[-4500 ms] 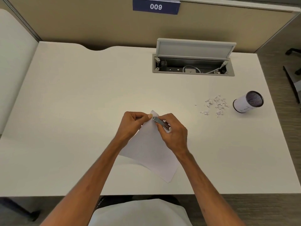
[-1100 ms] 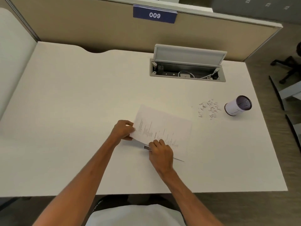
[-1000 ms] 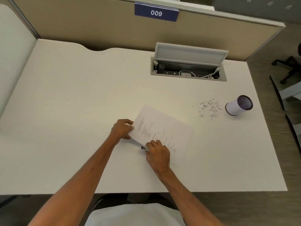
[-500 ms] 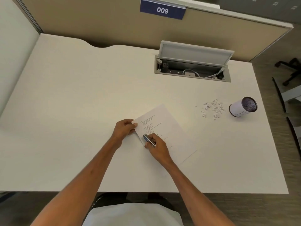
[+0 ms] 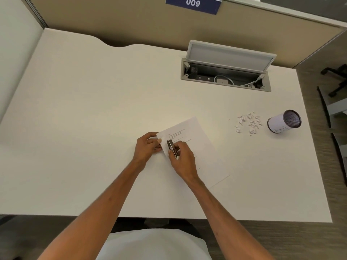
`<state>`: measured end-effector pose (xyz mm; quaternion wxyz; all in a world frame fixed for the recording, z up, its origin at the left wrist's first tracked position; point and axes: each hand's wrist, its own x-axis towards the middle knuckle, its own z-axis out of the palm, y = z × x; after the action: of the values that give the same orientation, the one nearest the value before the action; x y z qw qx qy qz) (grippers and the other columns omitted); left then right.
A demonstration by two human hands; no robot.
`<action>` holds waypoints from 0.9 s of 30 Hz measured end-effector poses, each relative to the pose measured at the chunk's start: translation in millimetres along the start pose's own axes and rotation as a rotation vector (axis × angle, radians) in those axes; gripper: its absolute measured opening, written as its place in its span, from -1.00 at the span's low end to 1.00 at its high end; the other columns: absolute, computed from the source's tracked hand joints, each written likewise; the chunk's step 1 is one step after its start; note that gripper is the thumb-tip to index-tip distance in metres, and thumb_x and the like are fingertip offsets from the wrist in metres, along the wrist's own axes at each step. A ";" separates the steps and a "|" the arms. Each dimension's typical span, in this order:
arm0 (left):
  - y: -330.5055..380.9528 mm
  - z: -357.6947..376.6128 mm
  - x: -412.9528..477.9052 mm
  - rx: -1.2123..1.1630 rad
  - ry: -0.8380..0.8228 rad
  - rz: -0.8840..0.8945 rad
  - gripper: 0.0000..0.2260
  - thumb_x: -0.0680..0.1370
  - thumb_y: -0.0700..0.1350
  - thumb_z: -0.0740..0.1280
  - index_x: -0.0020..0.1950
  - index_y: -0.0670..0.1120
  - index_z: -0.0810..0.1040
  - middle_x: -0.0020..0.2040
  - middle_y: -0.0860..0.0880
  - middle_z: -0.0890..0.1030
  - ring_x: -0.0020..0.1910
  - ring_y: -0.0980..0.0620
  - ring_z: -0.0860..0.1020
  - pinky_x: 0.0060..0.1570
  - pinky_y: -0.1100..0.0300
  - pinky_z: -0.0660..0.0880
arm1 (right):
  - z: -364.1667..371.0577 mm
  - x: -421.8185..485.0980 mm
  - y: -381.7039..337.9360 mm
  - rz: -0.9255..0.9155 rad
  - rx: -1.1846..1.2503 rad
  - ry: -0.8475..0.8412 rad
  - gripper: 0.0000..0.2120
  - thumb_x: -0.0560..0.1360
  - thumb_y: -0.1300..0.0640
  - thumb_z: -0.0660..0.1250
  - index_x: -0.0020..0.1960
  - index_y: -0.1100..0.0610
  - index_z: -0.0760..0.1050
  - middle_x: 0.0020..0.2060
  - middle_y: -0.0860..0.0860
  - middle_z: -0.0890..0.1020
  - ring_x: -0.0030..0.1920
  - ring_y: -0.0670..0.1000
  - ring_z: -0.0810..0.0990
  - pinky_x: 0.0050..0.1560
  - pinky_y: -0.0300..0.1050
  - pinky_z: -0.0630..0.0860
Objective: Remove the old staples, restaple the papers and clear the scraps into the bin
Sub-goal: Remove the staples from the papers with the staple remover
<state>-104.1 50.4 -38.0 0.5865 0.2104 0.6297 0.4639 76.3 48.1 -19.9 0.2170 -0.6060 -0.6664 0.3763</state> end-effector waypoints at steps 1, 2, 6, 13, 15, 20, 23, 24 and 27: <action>-0.2 0.3 -0.4 -0.007 -0.001 -0.001 -0.78 0.65 -0.26 0.50 0.30 -0.22 0.67 0.08 -0.21 0.81 -0.03 -0.09 0.79 0.00 0.14 0.75 | -0.6 1.6 -1.9 -0.011 -0.029 0.008 -0.86 0.59 0.13 0.45 0.09 0.07 0.51 -0.04 -0.07 0.59 -0.13 -0.06 0.56 -0.12 -0.24 0.45; -0.5 0.5 -1.0 -0.015 -0.003 -0.001 -0.77 0.65 -0.26 0.51 0.30 -0.22 0.67 0.08 -0.22 0.81 -0.02 -0.10 0.78 0.00 0.14 0.75 | -0.4 3.1 -2.8 -0.021 -0.054 0.017 -0.86 0.59 0.11 0.45 0.07 0.06 0.50 -0.06 -0.07 0.58 -0.15 -0.07 0.54 -0.15 -0.24 0.44; 1.3 1.5 -5.3 -0.022 -0.027 0.008 -0.79 0.65 -0.21 0.51 0.27 -0.21 0.67 0.05 -0.16 0.83 0.00 -0.08 0.80 0.05 0.11 0.75 | 1.0 5.7 -1.7 -0.075 -0.117 0.045 -0.82 0.61 0.06 0.46 0.02 0.04 0.46 -0.11 -0.08 0.56 -0.19 -0.04 0.55 -0.22 -0.14 0.52; 2.7 3.5 -8.3 -0.020 -0.015 0.037 -0.76 0.71 -0.05 0.47 0.23 -0.22 0.69 0.08 -0.16 0.81 -0.01 -0.13 0.81 0.02 0.07 0.76 | 6.2 5.4 -0.1 -0.100 -0.156 0.072 -0.84 0.61 0.07 0.43 0.03 0.04 0.44 -0.11 -0.09 0.51 -0.20 -0.02 0.53 -0.24 0.02 0.58; 2.8 4.9 -8.0 -0.013 -0.018 0.048 -0.77 0.72 -0.06 0.46 0.22 -0.22 0.70 0.08 -0.17 0.81 -0.04 -0.10 0.81 0.00 0.08 0.76 | 6.2 4.7 -1.2 -0.099 -0.153 0.082 -0.85 0.62 0.08 0.42 0.04 0.04 0.44 -0.10 -0.09 0.51 -0.20 -0.03 0.52 -0.24 -0.01 0.57; 4.3 6.6 -7.7 -0.006 -0.019 0.065 -0.79 0.72 -0.08 0.45 0.23 -0.19 0.72 0.07 -0.16 0.81 -0.05 -0.04 0.80 0.01 0.08 0.76 | 6.5 7.4 -0.8 -0.126 -0.151 0.091 -0.87 0.62 0.09 0.43 0.05 0.07 0.48 -0.06 -0.08 0.51 -0.18 -0.04 0.51 -0.24 -0.04 0.57; 4.2 6.0 -6.8 -0.006 -0.025 0.060 -0.78 0.72 -0.04 0.45 0.21 -0.18 0.73 0.08 -0.15 0.81 -0.01 -0.11 0.81 0.04 0.04 0.76 | 6.5 9.7 0.6 -0.131 -0.156 0.093 -0.87 0.62 0.09 0.43 0.04 0.07 0.49 -0.06 -0.09 0.50 -0.18 -0.03 0.51 -0.25 -0.08 0.53; 3.9 5.5 -6.2 -0.005 -0.026 0.055 -0.77 0.72 -0.02 0.45 0.21 -0.18 0.73 0.08 -0.15 0.81 0.01 -0.14 0.81 0.05 0.02 0.76 | 6.8 10.6 1.2 -0.134 -0.161 0.094 -0.87 0.62 0.09 0.43 0.03 0.08 0.49 -0.06 -0.08 0.50 -0.18 -0.03 0.51 -0.25 -0.12 0.50; 3.8 4.5 -4.1 -0.003 -0.024 0.039 -0.76 0.71 0.00 0.46 0.18 -0.17 0.74 0.07 -0.13 0.82 0.03 -0.16 0.81 0.07 -0.01 0.76 | 8.6 12.0 2.2 -0.129 -0.156 0.101 -0.87 0.62 0.10 0.44 0.03 0.08 0.48 -0.08 -0.07 0.51 -0.19 -0.03 0.51 -0.25 -0.16 0.46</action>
<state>-100.1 50.4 -32.1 0.5853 0.2274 0.6177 0.4735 69.3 57.6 -29.0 0.2261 -0.5951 -0.7195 0.2776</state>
